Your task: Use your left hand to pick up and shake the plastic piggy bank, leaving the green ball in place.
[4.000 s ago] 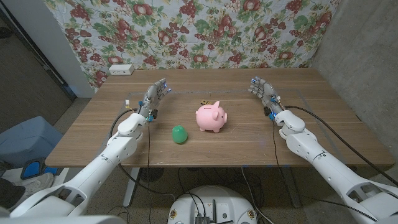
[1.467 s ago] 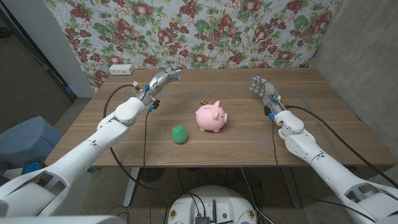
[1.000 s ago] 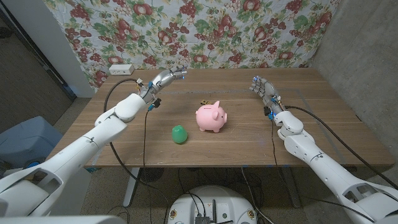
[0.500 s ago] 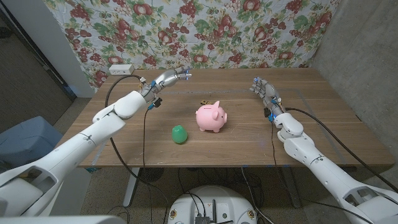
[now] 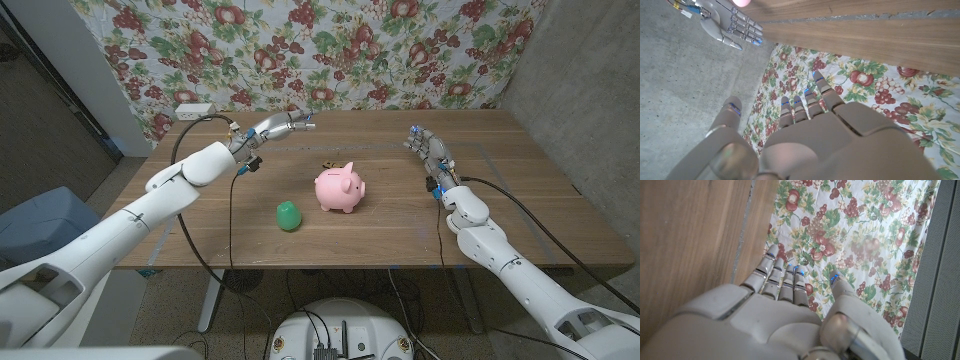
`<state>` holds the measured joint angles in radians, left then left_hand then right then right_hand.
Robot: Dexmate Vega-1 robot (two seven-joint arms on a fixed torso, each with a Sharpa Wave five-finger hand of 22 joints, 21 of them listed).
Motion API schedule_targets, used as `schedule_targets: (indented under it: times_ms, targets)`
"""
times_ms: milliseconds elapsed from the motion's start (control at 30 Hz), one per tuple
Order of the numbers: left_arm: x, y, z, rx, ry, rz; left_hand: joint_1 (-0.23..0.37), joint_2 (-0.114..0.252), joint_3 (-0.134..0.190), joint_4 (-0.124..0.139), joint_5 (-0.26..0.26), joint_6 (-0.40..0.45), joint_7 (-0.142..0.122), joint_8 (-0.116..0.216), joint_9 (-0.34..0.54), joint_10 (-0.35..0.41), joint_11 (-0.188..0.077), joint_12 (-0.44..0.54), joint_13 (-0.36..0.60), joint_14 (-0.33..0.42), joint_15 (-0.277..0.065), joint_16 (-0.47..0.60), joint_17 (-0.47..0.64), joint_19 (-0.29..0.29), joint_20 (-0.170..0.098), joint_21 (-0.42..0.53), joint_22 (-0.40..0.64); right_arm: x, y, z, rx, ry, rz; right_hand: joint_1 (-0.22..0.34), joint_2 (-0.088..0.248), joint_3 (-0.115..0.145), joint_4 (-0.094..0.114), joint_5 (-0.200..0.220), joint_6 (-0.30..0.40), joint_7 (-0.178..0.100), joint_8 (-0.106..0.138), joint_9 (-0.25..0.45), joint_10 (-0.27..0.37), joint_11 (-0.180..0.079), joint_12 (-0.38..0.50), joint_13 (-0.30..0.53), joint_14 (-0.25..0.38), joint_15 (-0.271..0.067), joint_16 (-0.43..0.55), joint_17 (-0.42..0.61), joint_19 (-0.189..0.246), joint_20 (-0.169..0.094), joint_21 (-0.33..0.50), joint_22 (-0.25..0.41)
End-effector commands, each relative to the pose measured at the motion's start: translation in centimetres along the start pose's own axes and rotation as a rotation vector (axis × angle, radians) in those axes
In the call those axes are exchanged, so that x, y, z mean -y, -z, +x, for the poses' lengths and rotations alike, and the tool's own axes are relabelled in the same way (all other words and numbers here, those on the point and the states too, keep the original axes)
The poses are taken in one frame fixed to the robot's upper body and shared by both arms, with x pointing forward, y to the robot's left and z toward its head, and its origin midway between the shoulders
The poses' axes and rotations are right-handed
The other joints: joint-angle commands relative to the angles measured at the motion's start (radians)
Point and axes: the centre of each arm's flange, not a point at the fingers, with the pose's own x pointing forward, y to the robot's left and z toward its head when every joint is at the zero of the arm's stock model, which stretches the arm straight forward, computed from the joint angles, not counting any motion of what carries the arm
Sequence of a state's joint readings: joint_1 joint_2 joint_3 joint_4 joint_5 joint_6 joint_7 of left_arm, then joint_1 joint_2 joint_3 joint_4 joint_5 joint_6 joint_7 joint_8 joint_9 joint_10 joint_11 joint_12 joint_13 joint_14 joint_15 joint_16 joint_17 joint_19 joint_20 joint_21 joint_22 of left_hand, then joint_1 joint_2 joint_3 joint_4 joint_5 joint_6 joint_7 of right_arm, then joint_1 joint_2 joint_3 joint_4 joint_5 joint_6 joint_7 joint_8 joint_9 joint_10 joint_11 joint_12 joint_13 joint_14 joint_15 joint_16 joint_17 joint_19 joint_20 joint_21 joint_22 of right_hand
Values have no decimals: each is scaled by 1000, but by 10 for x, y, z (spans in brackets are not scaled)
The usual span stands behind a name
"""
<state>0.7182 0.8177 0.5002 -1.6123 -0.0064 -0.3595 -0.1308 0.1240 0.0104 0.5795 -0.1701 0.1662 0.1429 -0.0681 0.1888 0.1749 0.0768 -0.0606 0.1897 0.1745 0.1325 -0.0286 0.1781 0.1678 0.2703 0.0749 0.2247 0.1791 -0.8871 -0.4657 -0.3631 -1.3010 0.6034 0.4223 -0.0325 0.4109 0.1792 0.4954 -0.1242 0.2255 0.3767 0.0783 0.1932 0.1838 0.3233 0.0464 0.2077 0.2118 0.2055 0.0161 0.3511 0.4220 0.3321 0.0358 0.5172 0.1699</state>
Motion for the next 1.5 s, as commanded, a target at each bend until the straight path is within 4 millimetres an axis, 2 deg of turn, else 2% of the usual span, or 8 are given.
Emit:
schedule_targets:
  times_ms: [33, 433, 600, 733, 1000, 1267, 1400, 1500]
  targets:
    - [2, -18, 1, 22, 70, 72, 0, -10, -3, 3, 6, -1, 2, -4, 2, 1, -4, 1, 4, 10, 2, 5, 2, 11, -3, -1, 3, 2, -1, -8, 28, 2, 8, 4, -8, 0, -3, 6, 5, 3, 3, 5, 6, 0, 5, 1, 10, 2, 0, 1, 5, -1, -2, 5]
    - [5, -37, 4, 22, 126, 152, -1, -17, -5, 2, 6, -22, 1, -9, 2, -12, -8, -4, 5, 1, 2, 0, 3, 6, -7, -7, 4, 9, -1, -18, 51, 11, 18, 3, -7, -1, -2, 6, 6, 2, 3, 5, 7, -2, 5, 1, 9, 4, -1, 0, 6, -1, -5, 5]
    - [7, -46, 6, 6, 164, 212, 3, -48, -15, -7, 5, -63, 8, -14, 3, -35, -14, -9, 6, -10, 0, -2, 4, 0, -12, -12, 4, 12, 0, -23, 58, 12, 21, 2, -7, -2, -2, 6, 6, 3, 3, 5, 8, -1, 5, 1, 9, 4, -2, 0, 6, -1, -6, 6]
    - [9, -54, 9, 0, 195, 269, 13, -74, -21, -13, 6, -89, 21, -12, 4, -45, -18, -9, 7, 0, 1, 3, 4, 26, -17, -4, 4, 14, 2, -28, 60, 18, 29, 1, -7, -3, -1, 6, 5, 4, 3, 5, 7, 1, 5, 1, 9, 5, -2, -1, 6, -1, -7, 6]
    - [11, -70, 14, -5, 210, 398, 31, -100, -25, -17, 7, -113, 43, -8, 4, -32, -13, -1, 8, 2, -11, 3, 5, 33, -26, -5, 4, 19, 3, -38, 66, 35, 36, -2, -8, -5, 1, 5, 7, 5, 3, 5, 8, 2, 5, 1, 10, 5, -2, -1, 8, 0, -9, 6]
    - [14, -81, 17, -22, 195, 527, 57, -125, -26, -20, 8, -92, 44, 10, 6, -12, -21, 6, 9, 4, -19, 4, 6, 14, -19, -16, 4, 22, 5, -40, 66, 39, 43, -6, -7, -7, 4, 5, 6, 5, 3, 5, 7, 1, 5, 1, 12, 5, -2, -1, 9, 0, -11, 6]
    - [16, -85, 18, -29, 194, 580, 75, -140, -27, -20, 9, -71, 33, 22, 7, -1, -24, 9, 10, 7, -24, 5, 6, -1, -27, -22, 4, 22, 5, -41, 66, 38, 41, -8, -7, -8, 5, 4, 7, 5, 3, 5, 7, 1, 5, 1, 12, 7, -2, -1, 10, 0, -11, 6]
    - [17, -87, 19, -41, 214, 598, 90, -152, -28, -19, 9, -56, 22, 30, 7, 2, -30, 8, 11, 9, -24, 6, 6, -9, -15, -26, 4, 22, 5, -41, 65, 44, 47, -9, -7, -9, 6, 4, 7, 5, 3, 5, 8, 0, 5, 1, 12, 5, -3, -1, 10, 0, -12, 6]
